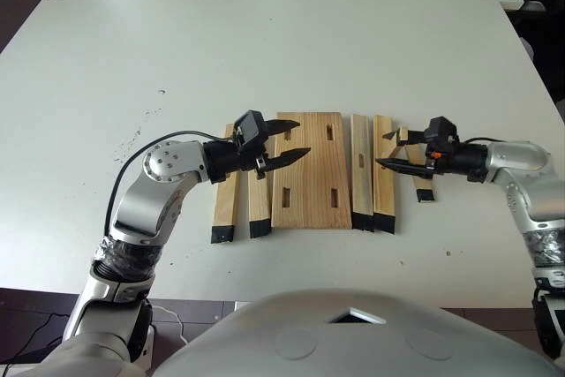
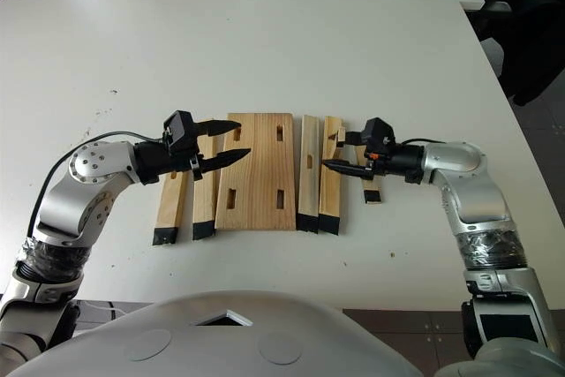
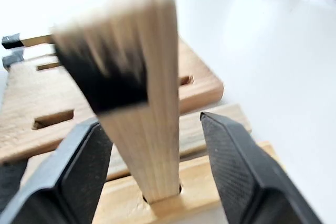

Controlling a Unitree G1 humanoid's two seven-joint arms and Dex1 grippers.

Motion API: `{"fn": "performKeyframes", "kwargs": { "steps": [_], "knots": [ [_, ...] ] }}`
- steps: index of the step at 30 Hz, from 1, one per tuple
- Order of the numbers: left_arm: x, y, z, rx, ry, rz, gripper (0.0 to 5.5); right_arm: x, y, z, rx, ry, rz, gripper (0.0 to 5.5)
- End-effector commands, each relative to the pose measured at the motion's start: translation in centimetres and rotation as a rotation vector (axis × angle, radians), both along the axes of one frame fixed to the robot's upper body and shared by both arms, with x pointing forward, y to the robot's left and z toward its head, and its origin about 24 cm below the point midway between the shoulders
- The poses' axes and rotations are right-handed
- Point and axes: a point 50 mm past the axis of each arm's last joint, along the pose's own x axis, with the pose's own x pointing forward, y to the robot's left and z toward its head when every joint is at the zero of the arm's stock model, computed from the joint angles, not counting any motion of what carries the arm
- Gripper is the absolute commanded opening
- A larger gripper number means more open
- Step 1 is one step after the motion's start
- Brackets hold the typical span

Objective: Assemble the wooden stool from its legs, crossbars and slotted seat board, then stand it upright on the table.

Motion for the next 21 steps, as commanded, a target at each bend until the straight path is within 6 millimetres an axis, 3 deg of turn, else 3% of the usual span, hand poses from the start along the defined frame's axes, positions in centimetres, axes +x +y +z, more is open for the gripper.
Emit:
{"fn": "performKeyframes", "kwargs": {
  "steps": [1, 7, 13, 16, 21],
  "knots": [
    [-0.1, 0.4, 0.1, 0.002, -0.013, 0.029, 2.64, -0.6, 0.8, 4.8, 0.1, -0.094, 0.006, 2.9],
    [0.1, 0.3, 0.2, -0.002, -0.02, 0.028, 2.64, -0.6, 3.5, 9.6, 0.3, -0.238, 0.003, 2.9],
    [0.8, 0.1, 0.5, 0.002, -0.03, 0.014, 2.64, 0.5, 5.5, 9.7, 0.353, -0.29, -0.05, 2.9],
    [0.9, 0.1, 0.5, 0.004, -0.032, 0.009, 2.64, 0.7, 5.6, 8.6, 0.354, -0.25, -0.061, 2.9],
    [1.0, 0.0, 0.4, 0.006, -0.029, -0.003, 2.64, 0.7, 4.9, 1.5, 0.272, -0.043, -0.126, 2.9]
  ]
}}
